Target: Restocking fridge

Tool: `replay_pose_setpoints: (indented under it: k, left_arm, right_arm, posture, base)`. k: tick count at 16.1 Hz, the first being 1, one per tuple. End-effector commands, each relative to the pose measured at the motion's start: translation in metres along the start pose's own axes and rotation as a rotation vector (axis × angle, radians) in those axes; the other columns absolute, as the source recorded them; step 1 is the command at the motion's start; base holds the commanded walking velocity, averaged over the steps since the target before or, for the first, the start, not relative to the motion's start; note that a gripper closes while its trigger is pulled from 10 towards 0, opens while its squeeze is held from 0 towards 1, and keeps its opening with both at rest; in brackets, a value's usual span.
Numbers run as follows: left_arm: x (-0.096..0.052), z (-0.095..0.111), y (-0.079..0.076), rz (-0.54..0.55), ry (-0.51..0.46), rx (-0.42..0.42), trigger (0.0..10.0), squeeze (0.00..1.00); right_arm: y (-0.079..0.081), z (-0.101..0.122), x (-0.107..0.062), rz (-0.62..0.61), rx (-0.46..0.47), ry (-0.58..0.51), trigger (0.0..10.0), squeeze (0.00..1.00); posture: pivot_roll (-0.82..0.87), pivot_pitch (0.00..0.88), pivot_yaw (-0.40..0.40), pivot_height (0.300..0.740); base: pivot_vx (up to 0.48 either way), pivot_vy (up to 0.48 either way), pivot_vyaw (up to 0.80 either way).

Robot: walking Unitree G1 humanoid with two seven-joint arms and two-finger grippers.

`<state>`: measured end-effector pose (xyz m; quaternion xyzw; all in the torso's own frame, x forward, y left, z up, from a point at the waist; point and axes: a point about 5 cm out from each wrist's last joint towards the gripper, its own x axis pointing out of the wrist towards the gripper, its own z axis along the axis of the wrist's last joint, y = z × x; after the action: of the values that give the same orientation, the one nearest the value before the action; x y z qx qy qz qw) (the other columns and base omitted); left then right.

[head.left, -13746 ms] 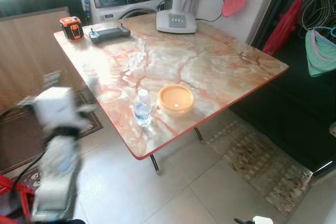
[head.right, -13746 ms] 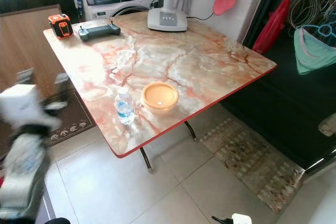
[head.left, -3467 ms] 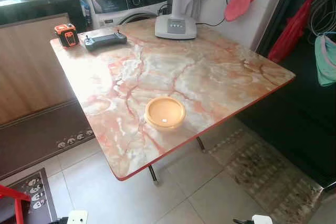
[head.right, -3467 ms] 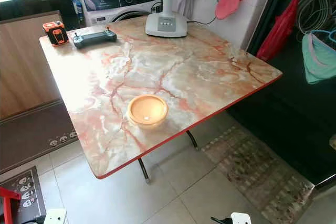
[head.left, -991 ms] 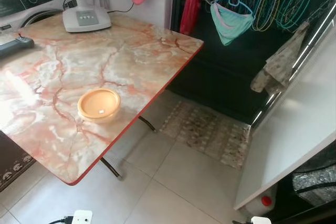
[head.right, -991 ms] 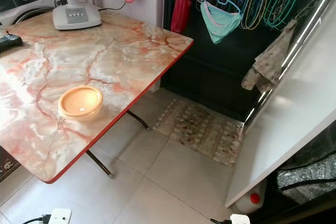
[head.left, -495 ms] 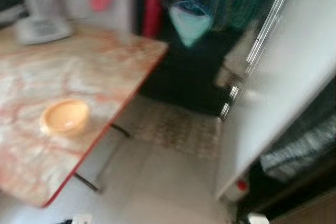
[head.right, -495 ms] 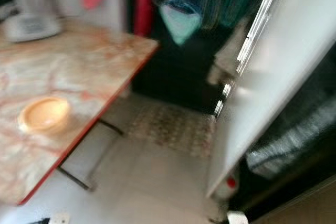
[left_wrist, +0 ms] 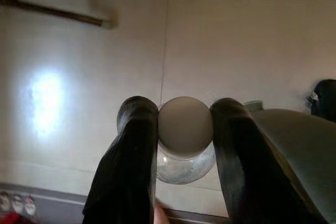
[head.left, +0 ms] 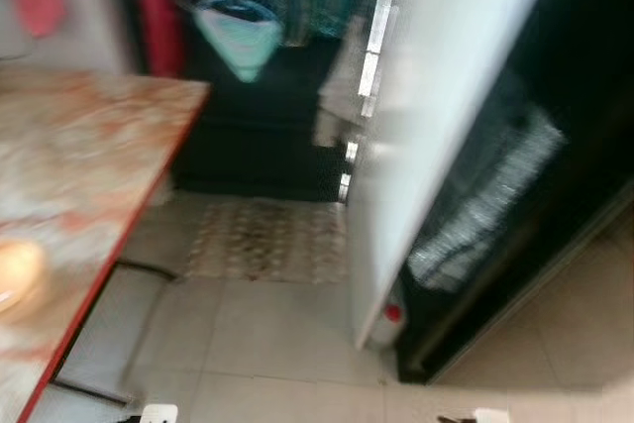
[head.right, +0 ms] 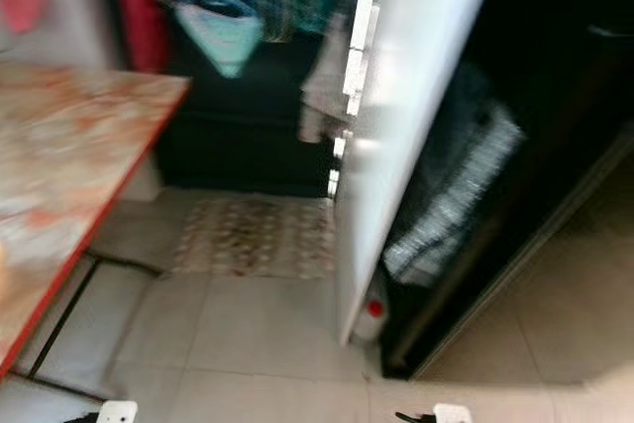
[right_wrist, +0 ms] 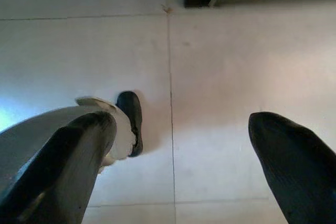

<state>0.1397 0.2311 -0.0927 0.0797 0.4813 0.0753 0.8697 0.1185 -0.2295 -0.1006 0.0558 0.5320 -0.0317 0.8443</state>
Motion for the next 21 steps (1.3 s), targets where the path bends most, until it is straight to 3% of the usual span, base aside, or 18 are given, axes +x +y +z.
replay_pose_setpoints:
  k: [1,16,21]
  left_arm:
    - [0.000,0.000,0.002,0.012,0.010,-0.008,10.0,0.00]
    - [0.003,0.014,0.005,-0.006,-0.018,0.047,10.0,0.00]
    - [0.003,0.016,0.012,0.018,-0.025,0.015,10.0,0.00]
  right_arm:
    - [-0.001,0.001,0.000,-0.006,0.004,-0.005,10.0,0.00]
    - [-0.003,0.001,0.000,-0.022,0.027,-0.011,10.0,0.00]
    - [-0.002,0.001,0.000,-0.028,0.041,-0.015,10.0,0.00]
  posture:
    - [0.03,0.000,-0.046,0.740]
    - [0.01,0.000,-0.043,0.740]
    - [0.01,0.000,-0.039,0.740]
  base:
    - [0.000,0.000,-0.79]
    - [0.000,0.000,-0.79]
    - [0.000,0.000,-0.79]
